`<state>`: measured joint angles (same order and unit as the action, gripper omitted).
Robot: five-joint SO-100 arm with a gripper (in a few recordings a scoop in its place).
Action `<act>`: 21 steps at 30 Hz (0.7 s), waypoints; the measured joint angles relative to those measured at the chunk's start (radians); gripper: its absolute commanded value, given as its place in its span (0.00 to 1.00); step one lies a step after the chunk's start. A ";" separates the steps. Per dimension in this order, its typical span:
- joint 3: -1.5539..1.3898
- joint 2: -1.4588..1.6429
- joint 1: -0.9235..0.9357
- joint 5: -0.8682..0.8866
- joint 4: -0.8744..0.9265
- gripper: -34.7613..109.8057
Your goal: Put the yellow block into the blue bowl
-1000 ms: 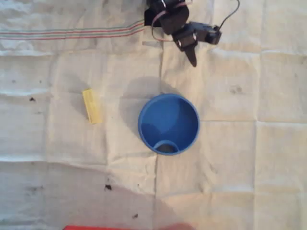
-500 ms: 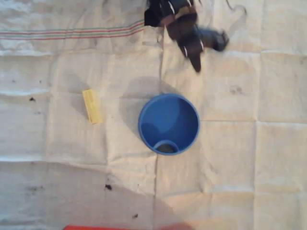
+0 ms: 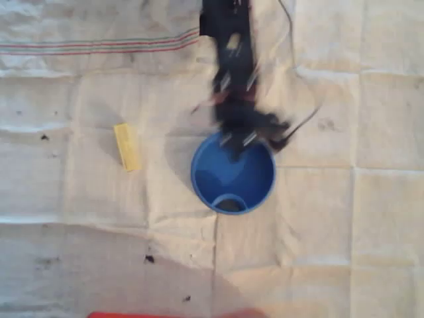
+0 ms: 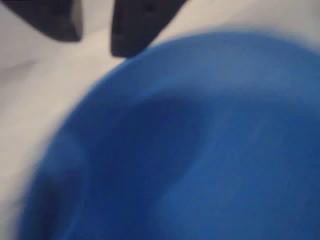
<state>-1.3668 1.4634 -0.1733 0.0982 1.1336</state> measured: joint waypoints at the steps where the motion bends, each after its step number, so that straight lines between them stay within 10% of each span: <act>1: 0.023 -0.020 0.015 0.000 0.020 0.24; 21: 0.581 -0.396 0.350 0.000 0.353 0.24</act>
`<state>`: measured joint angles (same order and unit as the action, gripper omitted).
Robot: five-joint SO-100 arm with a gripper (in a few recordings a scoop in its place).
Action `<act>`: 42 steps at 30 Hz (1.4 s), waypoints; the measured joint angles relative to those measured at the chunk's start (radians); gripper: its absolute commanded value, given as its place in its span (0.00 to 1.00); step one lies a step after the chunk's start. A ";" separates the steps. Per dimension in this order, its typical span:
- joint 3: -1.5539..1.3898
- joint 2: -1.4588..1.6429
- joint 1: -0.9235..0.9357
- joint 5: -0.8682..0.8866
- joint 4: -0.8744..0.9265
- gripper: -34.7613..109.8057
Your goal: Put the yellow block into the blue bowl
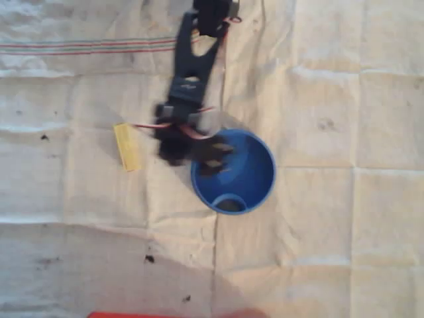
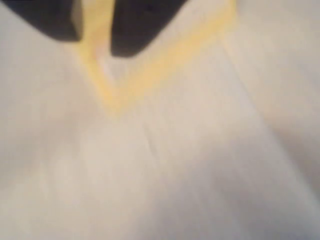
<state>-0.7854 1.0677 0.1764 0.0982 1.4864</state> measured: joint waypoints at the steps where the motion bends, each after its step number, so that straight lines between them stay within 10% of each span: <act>1: 0.012 -0.011 0.020 0.000 0.000 0.24; 42: 0.058 -0.087 0.313 0.482 0.147 0.24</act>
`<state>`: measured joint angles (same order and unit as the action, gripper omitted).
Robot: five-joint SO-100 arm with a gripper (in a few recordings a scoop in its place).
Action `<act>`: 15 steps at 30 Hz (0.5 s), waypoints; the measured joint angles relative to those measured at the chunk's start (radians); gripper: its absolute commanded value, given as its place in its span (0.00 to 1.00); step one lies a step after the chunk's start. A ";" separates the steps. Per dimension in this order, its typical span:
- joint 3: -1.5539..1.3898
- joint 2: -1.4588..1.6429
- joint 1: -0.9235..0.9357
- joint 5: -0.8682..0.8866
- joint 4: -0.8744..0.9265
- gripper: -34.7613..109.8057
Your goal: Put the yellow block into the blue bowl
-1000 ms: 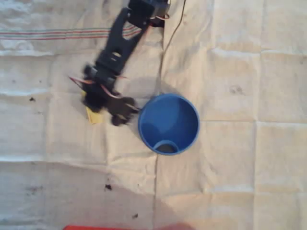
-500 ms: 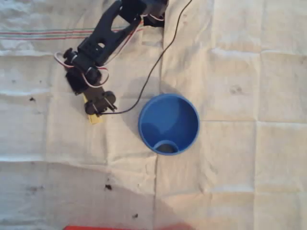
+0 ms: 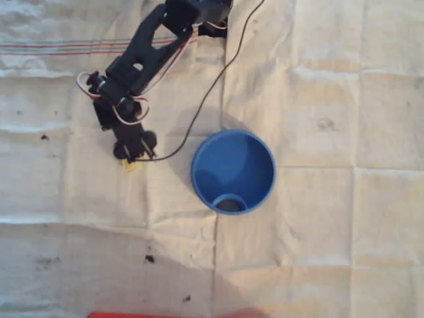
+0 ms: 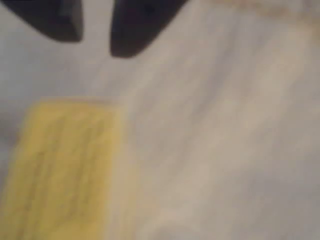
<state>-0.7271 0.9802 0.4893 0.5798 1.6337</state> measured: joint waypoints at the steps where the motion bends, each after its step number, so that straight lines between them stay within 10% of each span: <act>1: 0.000 0.000 0.000 0.000 -0.023 0.24; 15: 0.000 0.000 -0.002 0.000 -0.095 0.28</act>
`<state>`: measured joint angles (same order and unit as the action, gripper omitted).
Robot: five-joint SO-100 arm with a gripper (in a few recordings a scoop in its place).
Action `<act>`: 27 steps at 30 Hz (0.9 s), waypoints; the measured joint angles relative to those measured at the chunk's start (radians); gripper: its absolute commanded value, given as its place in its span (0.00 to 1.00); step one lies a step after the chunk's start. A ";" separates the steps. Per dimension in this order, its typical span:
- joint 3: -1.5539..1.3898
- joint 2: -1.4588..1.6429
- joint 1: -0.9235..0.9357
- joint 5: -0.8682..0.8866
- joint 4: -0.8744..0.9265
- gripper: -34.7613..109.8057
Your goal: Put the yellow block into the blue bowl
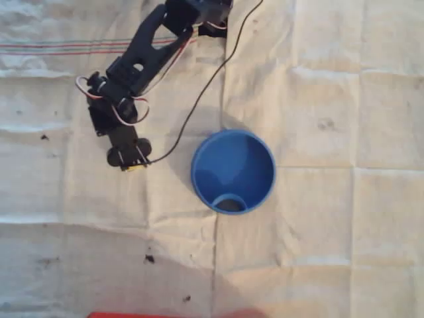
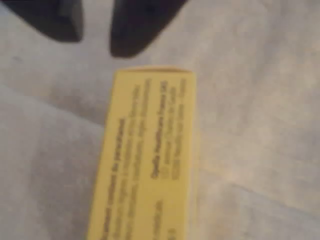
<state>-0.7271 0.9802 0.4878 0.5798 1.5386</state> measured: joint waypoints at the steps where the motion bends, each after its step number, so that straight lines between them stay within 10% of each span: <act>1: 0.000 0.000 -0.005 0.000 0.000 0.30; 27: -0.002 -0.167 -0.115 0.000 0.000 0.46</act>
<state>-0.7286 0.8130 0.3728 0.5798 1.5386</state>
